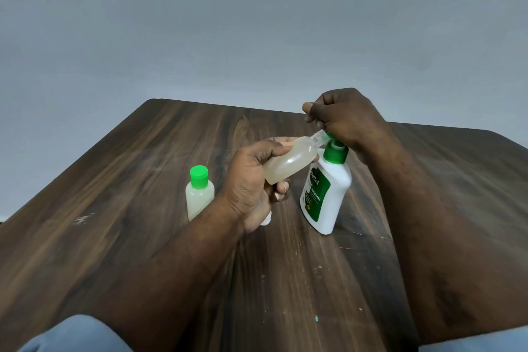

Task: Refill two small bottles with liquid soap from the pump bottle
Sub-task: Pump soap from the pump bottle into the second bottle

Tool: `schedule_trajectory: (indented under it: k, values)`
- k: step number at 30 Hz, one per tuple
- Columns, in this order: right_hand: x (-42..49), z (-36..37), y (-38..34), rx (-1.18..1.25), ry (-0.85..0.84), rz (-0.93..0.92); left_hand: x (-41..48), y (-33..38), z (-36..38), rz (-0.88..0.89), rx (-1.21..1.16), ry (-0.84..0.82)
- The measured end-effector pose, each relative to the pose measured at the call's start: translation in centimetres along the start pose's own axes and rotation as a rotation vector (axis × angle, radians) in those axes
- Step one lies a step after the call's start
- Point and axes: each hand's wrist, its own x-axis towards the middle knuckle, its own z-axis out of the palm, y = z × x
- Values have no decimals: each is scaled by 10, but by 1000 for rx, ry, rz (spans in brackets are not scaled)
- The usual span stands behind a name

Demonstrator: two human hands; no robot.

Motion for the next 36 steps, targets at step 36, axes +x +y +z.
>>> schedule_trajectory:
  k: [36]
  values:
    - [4,-1,4,90,34,-41,-2,1,1,-12,4,8]
